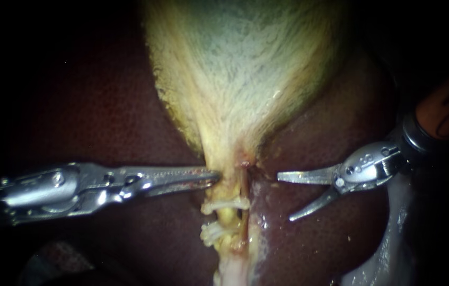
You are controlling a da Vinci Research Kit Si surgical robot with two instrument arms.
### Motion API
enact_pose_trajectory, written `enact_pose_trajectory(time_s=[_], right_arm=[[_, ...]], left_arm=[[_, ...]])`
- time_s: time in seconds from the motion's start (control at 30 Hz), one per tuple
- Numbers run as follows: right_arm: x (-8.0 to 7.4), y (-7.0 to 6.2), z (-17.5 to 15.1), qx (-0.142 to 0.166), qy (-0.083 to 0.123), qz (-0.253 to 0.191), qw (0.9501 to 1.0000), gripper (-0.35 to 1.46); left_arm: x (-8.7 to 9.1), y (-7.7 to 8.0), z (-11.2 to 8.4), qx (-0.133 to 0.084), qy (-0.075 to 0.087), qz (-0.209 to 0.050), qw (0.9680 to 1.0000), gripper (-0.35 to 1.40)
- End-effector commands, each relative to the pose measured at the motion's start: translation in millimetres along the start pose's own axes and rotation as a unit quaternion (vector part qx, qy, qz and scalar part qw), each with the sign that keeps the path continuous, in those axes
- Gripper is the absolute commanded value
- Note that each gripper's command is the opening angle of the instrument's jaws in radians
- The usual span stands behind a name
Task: Go to the cutting position left tube
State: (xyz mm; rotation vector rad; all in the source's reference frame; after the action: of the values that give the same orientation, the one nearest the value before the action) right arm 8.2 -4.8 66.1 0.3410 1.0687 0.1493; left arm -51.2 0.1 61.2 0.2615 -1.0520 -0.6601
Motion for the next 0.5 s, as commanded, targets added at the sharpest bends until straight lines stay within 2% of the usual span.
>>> enact_pose_trajectory(time_s=[0.03,0.2,0.43,0.5], right_arm=[[0.0,0.0,0.0,-0.001,0.0,0.0,1.0,1.43],[0.1,-0.7,1.1,0.008,0.002,-0.002,1.0,1.43],[-0.5,-3.2,5.7,0.037,0.011,0.012,0.9992,1.43],[-0.7,-3.8,7.1,0.043,0.014,0.014,0.9989,1.43]], left_arm=[[0.0,0.0,-0.1,0.0,0.0,0.0,1.0,-0.21],[-0.3,0.4,-1.6,0.005,0.001,-0.001,1.0,-0.21],[-1.4,2.4,-5.7,-0.012,0.003,-0.007,0.9999,-0.21],[-1.9,2.8,-6.7,-0.016,-0.001,-0.009,0.9998,-0.21]])
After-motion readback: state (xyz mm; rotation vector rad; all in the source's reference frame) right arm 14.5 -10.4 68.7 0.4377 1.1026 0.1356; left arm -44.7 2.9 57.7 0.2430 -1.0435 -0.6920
